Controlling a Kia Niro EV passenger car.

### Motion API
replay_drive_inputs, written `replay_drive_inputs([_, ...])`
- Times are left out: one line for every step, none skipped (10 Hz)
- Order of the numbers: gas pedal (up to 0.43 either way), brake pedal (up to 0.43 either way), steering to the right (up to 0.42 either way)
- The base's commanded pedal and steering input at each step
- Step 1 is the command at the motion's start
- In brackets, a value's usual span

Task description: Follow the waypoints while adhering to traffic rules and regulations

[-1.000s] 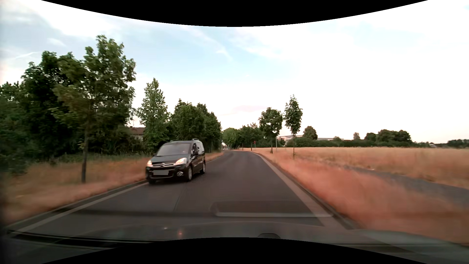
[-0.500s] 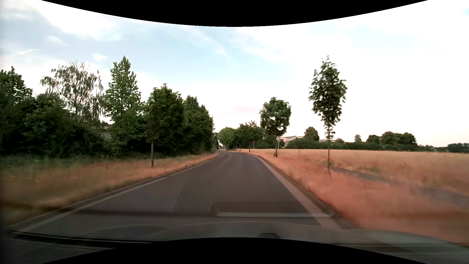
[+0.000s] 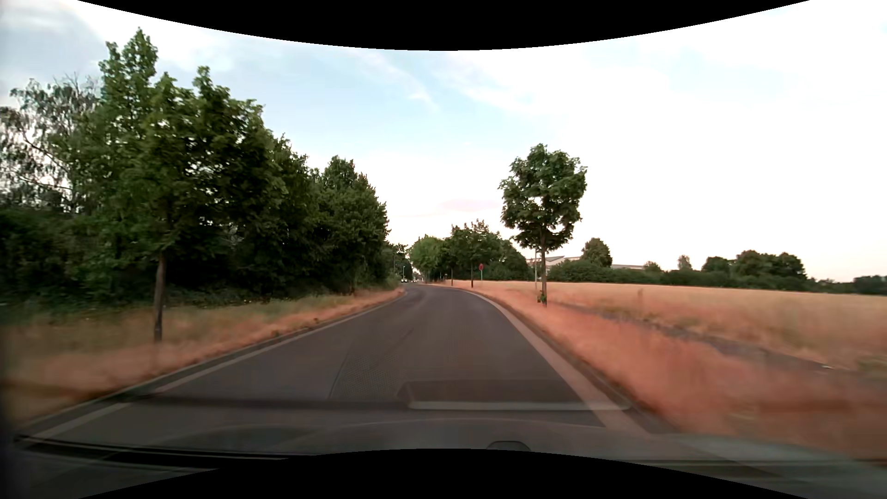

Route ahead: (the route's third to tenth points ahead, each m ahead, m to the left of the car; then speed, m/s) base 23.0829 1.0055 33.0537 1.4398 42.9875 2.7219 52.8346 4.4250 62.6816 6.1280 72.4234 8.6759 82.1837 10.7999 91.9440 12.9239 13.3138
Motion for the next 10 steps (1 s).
replay_drive_inputs([0.000, 0.000, -0.004])
replay_drive_inputs([0.000, 0.000, -0.005])
replay_drive_inputs([0.000, 0.000, -0.007])
replay_drive_inputs([0.000, 0.000, -0.008])
replay_drive_inputs([0.000, 0.000, -0.008])
replay_drive_inputs([0.000, 0.000, -0.009])
replay_drive_inputs([0.000, 0.000, -0.011])
replay_drive_inputs([0.000, 0.000, -0.012])
replay_drive_inputs([0.000, 0.006, -0.013])
replay_drive_inputs([0.000, 0.006, -0.015])
